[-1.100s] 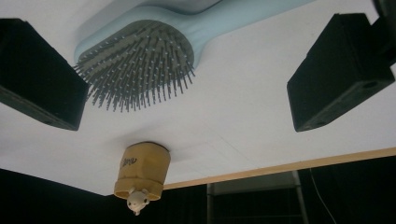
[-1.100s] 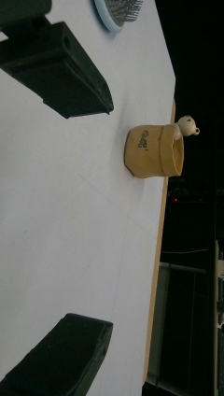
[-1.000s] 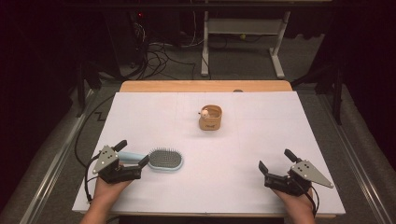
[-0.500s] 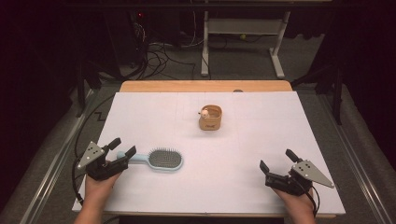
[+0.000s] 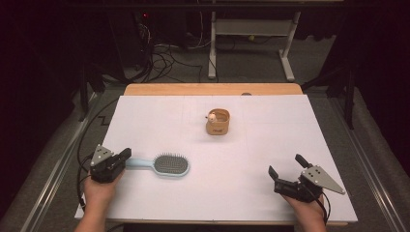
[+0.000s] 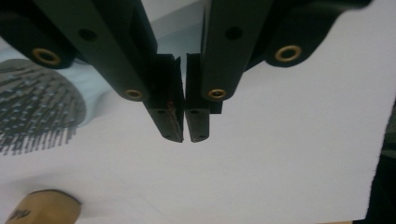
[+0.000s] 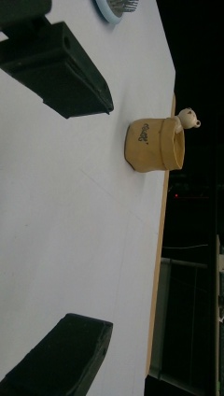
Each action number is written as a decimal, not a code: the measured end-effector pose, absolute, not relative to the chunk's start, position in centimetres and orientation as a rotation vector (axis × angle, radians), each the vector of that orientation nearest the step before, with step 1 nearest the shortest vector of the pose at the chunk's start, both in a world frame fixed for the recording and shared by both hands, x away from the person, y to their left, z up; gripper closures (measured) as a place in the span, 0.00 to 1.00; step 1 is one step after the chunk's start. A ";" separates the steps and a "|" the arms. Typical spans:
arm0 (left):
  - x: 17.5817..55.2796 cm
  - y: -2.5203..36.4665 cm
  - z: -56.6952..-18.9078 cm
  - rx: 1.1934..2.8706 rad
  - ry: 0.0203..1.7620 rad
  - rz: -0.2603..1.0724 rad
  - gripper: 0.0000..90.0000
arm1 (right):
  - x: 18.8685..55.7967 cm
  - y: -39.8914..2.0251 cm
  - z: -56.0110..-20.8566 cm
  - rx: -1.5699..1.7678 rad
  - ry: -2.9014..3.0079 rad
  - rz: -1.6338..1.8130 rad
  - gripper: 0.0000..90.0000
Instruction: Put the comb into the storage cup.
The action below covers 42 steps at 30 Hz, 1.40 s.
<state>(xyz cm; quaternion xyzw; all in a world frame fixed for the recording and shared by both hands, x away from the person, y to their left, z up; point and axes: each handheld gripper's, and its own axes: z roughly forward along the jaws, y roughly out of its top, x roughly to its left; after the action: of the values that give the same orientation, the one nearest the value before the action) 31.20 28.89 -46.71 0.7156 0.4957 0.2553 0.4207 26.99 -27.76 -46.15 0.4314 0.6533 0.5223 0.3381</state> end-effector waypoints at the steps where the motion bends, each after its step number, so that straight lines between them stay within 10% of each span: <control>1: 31.5 29.1 -46.8 1.791 1.266 0.639 1.00 | 27.0 -27.7 -46.2 1.123 1.703 1.360 0.00; 42: 31.0 29.3 -47.2 1.928 1.306 0.448 1.00 | 27.1 -27.8 -46.4 1.145 1.720 1.344 0.01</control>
<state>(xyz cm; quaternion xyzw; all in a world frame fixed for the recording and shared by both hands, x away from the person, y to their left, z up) 30.95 29.31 -47.16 0.7534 0.5106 0.1750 0.3756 27.09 -27.80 -46.38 0.4383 0.6582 0.5144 0.3318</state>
